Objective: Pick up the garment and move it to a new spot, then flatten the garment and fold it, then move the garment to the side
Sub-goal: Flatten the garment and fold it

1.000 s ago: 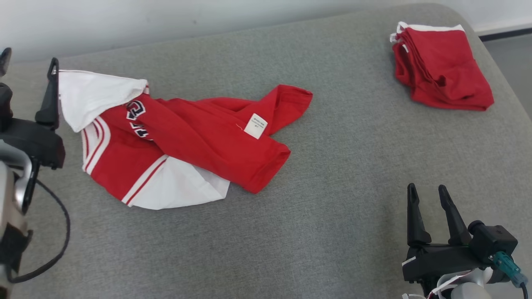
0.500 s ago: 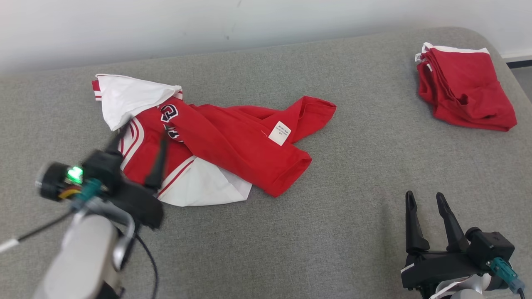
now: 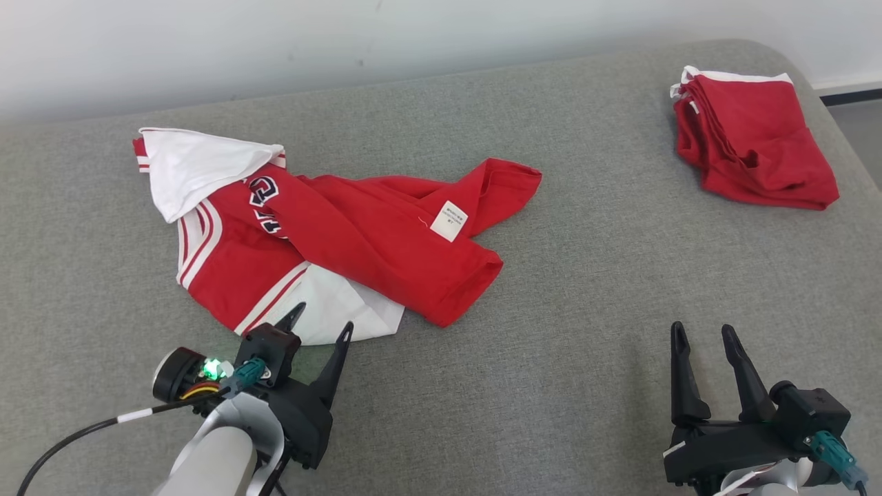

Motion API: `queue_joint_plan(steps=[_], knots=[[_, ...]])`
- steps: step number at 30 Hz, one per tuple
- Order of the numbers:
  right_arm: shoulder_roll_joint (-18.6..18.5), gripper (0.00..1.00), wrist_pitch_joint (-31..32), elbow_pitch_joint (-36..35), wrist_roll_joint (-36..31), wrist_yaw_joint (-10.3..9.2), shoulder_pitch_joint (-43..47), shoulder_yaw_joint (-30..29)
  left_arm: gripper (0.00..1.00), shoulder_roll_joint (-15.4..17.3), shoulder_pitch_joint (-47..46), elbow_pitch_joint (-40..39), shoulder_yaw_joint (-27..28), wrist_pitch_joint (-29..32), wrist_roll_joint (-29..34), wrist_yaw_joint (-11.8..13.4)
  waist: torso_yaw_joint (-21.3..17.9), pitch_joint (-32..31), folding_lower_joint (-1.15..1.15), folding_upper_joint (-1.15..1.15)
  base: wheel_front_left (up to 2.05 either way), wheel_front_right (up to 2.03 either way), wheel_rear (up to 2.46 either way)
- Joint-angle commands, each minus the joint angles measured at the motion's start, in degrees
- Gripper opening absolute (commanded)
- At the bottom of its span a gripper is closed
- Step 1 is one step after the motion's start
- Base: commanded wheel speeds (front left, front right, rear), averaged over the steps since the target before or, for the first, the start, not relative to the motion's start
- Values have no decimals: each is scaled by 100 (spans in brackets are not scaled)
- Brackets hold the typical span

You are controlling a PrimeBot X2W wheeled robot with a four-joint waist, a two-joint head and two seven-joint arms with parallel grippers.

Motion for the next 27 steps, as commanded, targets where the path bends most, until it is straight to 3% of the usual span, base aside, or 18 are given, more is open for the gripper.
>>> queue_joint_plan(steps=[1, 7, 8, 9, 11, 18, 27], knots=[[0, 100, 0, 9, 33, -16, 7, 14, 100, 5, -20, 75, -23, 17, 15, -35, -41, 11, 0, 0, 0, 0, 0], [1, 100, 0, 22, 44, -16, -17, 23, 100, -16, -142, 534, -54, 86, -57, -8, -158, 62, 0, 0, 0, 0, 0], [1, 100, 0, 19, 49, -15, -18, 11, 95, -40, -169, 623, -44, 85, -93, -11, -171, 69, 0, 0, 0, 0, 0], [1, 100, 1, 18, 49, -15, -18, 5, 53, -38, -185, 719, -52, 101, -94, -11, -181, 71, 0, 0, 0, 0, 0], [1, 100, 1, 12, 43, -16, -8, -1, 0, -33, -218, 865, -119, 68, -26, -11, -195, 71, 0, 0, 0, 0, 0], [1, 100, 0, -24, -14, -15, 124, -106, 0, -194, -201, 700, -141, -372, -164, -36, -15, -103, 0, 0, 0, 0, 0], [1, 100, 0, -2, -24, -15, 326, -128, 0, 101, 612, -563, -207, -506, -200, 73, 454, -528, 0, 0, 0, 0, 0]])
